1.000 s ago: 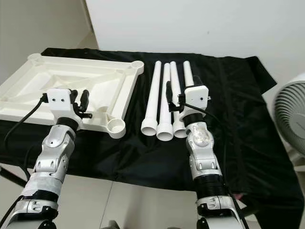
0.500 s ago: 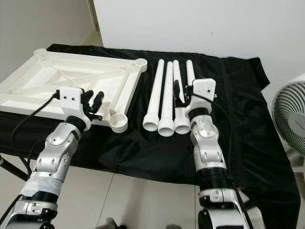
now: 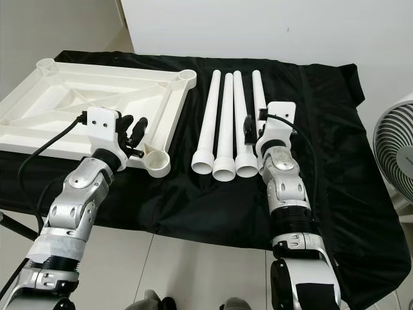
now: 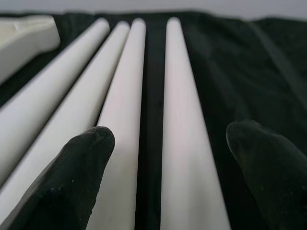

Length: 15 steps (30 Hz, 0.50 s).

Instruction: Building children table

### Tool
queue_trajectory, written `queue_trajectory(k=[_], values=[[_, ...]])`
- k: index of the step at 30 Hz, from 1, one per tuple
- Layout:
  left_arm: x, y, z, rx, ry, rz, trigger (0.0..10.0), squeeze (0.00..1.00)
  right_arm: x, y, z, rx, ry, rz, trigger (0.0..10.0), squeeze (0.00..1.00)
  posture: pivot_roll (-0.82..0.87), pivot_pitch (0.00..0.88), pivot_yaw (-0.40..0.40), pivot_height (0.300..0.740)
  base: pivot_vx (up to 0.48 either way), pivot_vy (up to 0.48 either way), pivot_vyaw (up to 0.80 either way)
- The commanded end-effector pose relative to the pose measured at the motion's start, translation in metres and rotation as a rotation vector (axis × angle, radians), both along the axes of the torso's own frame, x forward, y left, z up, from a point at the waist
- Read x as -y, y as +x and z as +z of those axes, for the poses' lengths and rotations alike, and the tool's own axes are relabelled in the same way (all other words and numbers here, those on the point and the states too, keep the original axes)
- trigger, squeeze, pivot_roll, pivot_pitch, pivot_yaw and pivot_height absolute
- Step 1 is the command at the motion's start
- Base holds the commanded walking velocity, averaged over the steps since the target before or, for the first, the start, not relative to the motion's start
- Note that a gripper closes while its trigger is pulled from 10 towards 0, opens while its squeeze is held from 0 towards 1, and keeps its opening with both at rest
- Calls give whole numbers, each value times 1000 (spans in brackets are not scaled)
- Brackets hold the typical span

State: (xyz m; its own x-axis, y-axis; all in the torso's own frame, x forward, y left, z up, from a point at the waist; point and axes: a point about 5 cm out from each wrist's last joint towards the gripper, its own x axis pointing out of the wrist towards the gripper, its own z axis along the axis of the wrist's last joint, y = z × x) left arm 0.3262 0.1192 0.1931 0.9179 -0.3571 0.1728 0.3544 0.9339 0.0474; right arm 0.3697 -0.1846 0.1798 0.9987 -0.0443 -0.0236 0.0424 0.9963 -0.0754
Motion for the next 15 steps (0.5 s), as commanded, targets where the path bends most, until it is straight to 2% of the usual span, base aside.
queue_trajectory(k=[1, 3, 9, 12, 15], values=[[-1, -3, -1, -8, 11, -10, 10000, 0, -1, -1, -5, -42, -11, 16, 10000, 0, -135, 111, 89, 740, 0, 0, 0], [-2, -4, 0, -9, 7, -2, 10000, 0, 1, -4, -13, -97, -54, 26, 10000, 0, -128, 111, 82, 740, 0, 0, 0], [-3, -5, 2, -12, 5, 8, 10000, 0, 7, -8, -26, -188, -82, 15, 10000, 0, -126, 107, 79, 740, 0, 0, 0], [-3, -6, 2, -13, 4, 11, 10000, 0, 11, -9, -26, -192, -85, 2, 10000, 0, -127, 105, 78, 740, 0, 0, 0], [-5, -6, 4, -15, 0, 18, 10000, 0, 21, -9, -15, -132, -10, -55, 10000, 0, -129, 100, 81, 740, 0, 0, 0]])
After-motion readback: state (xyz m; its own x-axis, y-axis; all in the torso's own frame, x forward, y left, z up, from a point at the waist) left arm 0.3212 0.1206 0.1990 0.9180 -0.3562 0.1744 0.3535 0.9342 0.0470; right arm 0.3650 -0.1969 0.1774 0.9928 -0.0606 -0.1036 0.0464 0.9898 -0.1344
